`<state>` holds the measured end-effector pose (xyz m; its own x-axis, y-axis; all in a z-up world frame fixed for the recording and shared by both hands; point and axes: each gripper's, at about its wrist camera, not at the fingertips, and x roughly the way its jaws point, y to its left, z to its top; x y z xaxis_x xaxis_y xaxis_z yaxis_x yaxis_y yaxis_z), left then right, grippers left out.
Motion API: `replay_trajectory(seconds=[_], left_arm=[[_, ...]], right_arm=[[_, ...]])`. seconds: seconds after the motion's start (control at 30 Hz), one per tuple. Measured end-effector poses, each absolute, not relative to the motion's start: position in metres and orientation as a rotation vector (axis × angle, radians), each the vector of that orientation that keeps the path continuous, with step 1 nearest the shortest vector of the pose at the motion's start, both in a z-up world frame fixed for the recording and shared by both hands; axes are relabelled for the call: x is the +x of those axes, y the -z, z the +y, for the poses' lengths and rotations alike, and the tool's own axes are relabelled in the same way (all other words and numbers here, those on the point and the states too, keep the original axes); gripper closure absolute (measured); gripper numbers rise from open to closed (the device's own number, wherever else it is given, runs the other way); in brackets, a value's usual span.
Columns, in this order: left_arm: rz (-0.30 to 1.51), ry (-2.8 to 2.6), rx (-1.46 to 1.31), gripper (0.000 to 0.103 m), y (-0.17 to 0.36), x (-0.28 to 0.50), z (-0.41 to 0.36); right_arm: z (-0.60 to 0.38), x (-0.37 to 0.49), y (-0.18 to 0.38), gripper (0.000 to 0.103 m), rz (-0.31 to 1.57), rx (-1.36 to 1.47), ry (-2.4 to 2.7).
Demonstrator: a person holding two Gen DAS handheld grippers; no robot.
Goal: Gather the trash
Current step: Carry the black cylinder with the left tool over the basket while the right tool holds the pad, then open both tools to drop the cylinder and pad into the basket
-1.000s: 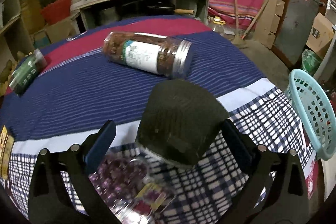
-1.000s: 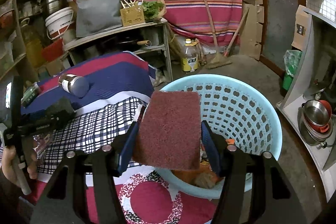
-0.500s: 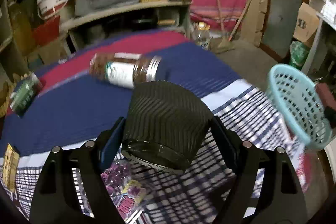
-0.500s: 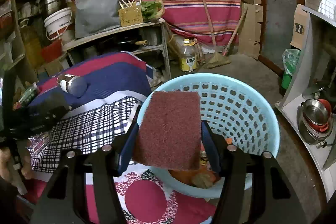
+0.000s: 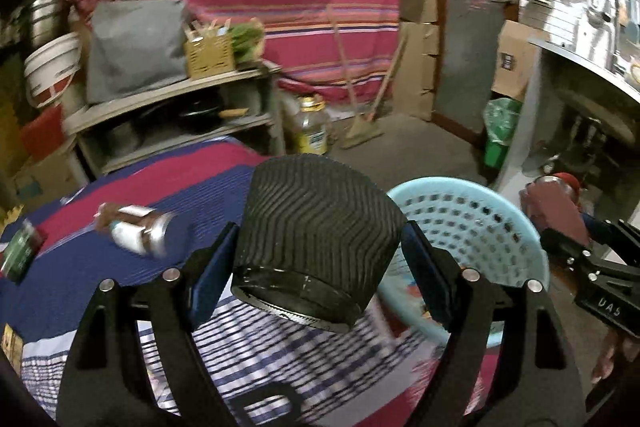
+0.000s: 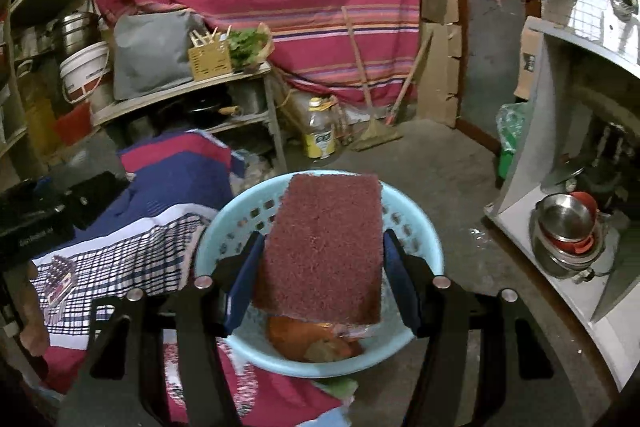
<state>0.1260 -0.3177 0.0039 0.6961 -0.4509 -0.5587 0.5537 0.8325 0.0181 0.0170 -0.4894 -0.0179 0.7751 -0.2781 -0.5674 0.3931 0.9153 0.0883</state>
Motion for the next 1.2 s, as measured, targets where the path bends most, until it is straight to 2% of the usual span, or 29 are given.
replay_trajectory(seconds=[0.47,0.57,0.63,0.87,1.1,1.17,1.2], left_arm=[[0.627,0.667,0.154,0.023,0.019,0.140,-0.395],[0.631,0.669,0.151,0.014,0.020,0.144,-0.398],[0.621,0.658,0.148,0.012,0.018,0.145,-0.397],[0.572,0.566,0.112,0.006,0.002,0.148,-0.361],[0.521,0.429,0.112,0.006,-0.013,0.141,-0.302],[0.525,0.415,0.112,0.006,-0.014,0.137,-0.289],[0.525,0.407,0.114,0.006,-0.015,0.134,-0.282]], right_arm=[[-0.531,0.015,0.023,0.043,0.578,0.231,0.414],[-0.534,0.019,0.025,0.043,0.579,0.238,0.411],[-0.534,0.021,0.026,0.043,0.580,0.240,0.407],[-0.528,0.030,0.032,0.043,0.591,0.239,0.388],[-0.511,0.050,0.038,0.043,0.600,0.234,0.343],[-0.507,0.055,0.037,0.042,0.594,0.229,0.333],[-0.505,0.058,0.036,0.037,0.586,0.224,0.330]])
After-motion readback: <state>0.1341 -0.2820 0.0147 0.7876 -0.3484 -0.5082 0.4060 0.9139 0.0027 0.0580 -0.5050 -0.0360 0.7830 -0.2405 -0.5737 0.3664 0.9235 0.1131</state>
